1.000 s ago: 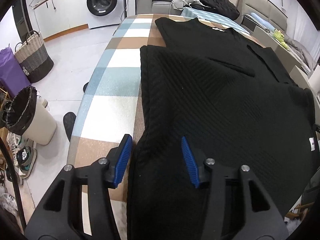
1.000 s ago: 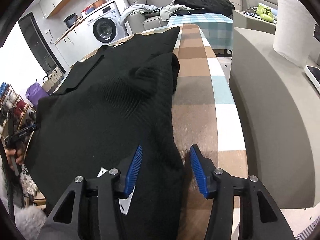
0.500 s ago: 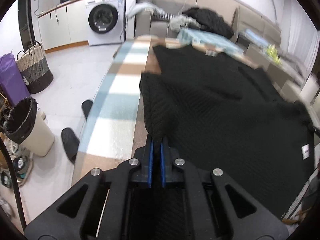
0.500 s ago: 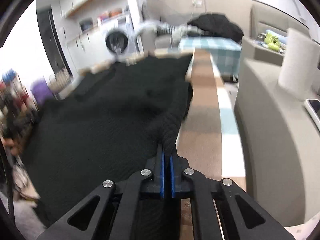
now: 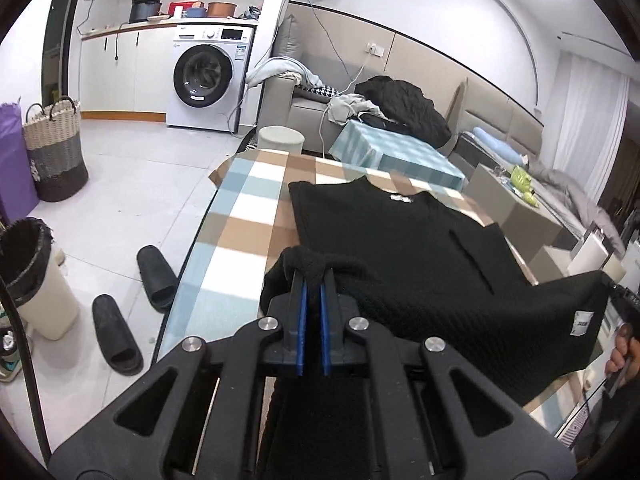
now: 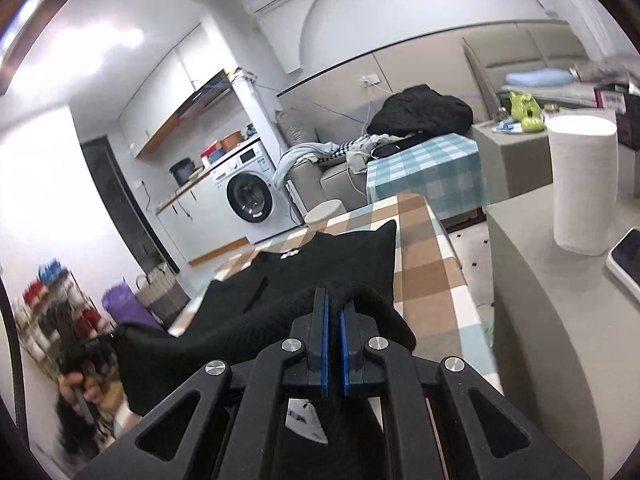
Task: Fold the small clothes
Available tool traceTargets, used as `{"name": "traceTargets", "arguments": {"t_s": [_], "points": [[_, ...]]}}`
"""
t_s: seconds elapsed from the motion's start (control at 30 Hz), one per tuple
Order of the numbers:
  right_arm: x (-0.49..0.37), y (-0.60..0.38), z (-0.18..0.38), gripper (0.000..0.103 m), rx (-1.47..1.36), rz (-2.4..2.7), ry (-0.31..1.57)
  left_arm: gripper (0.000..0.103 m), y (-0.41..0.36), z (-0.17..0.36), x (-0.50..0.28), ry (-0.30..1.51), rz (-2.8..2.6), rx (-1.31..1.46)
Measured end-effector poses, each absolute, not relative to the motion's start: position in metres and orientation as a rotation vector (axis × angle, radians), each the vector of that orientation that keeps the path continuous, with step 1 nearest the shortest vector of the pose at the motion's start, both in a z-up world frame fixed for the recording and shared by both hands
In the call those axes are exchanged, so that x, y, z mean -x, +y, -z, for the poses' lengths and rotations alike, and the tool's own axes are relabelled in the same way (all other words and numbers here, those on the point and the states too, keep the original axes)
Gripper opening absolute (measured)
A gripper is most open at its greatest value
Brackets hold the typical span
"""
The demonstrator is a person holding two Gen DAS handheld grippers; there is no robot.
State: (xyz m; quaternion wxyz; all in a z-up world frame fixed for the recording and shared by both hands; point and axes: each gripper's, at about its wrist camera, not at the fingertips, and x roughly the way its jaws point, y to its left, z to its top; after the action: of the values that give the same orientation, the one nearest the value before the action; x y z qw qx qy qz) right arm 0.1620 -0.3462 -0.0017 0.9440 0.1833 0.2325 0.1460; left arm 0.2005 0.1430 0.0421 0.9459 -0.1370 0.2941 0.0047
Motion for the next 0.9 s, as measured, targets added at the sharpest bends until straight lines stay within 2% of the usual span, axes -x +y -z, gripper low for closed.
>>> {"name": "traceTargets", "arguments": {"t_s": [0.23,0.47,0.5,0.53,0.6,0.63,0.67,0.7,0.73,0.9], "points": [[-0.216,-0.336,-0.002,0.005,-0.391,-0.177,0.533,0.003,0.148,-0.035,-0.262,0.625,-0.035,0.28],[-0.296,-0.334,0.037,0.005,-0.442,-0.039,0.689,0.004,0.151,0.012,-0.335,0.745,-0.098,0.278],[-0.3,-0.334,0.043,0.007,-0.447,-0.02,0.707,0.004,0.152,0.02,-0.342,0.763,-0.107,0.288],[-0.309,-0.335,0.05,0.014,-0.448,0.011,0.742,0.005,0.154,0.028,-0.347,0.788,-0.116,0.31],[-0.321,-0.341,0.063,0.025,-0.449,0.071,0.82,0.014,0.154,0.04,-0.35,0.814,-0.123,0.303],[-0.321,-0.346,0.068,0.032,-0.45,0.071,0.842,0.026,0.153,0.044,-0.348,0.827,-0.122,0.286],[-0.319,-0.348,0.071,0.037,-0.454,0.061,0.85,0.034,0.152,0.048,-0.347,0.835,-0.123,0.276],[-0.316,-0.351,0.075,0.045,-0.464,0.039,0.862,0.051,0.152,0.051,-0.344,0.841,-0.121,0.274],[-0.314,-0.355,0.08,0.047,-0.476,0.007,0.881,0.063,0.152,0.053,-0.341,0.846,-0.109,0.282],[-0.312,-0.345,0.095,0.049,-0.432,-0.116,0.938,0.065,0.14,0.066,-0.341,0.883,-0.042,0.274]]}}
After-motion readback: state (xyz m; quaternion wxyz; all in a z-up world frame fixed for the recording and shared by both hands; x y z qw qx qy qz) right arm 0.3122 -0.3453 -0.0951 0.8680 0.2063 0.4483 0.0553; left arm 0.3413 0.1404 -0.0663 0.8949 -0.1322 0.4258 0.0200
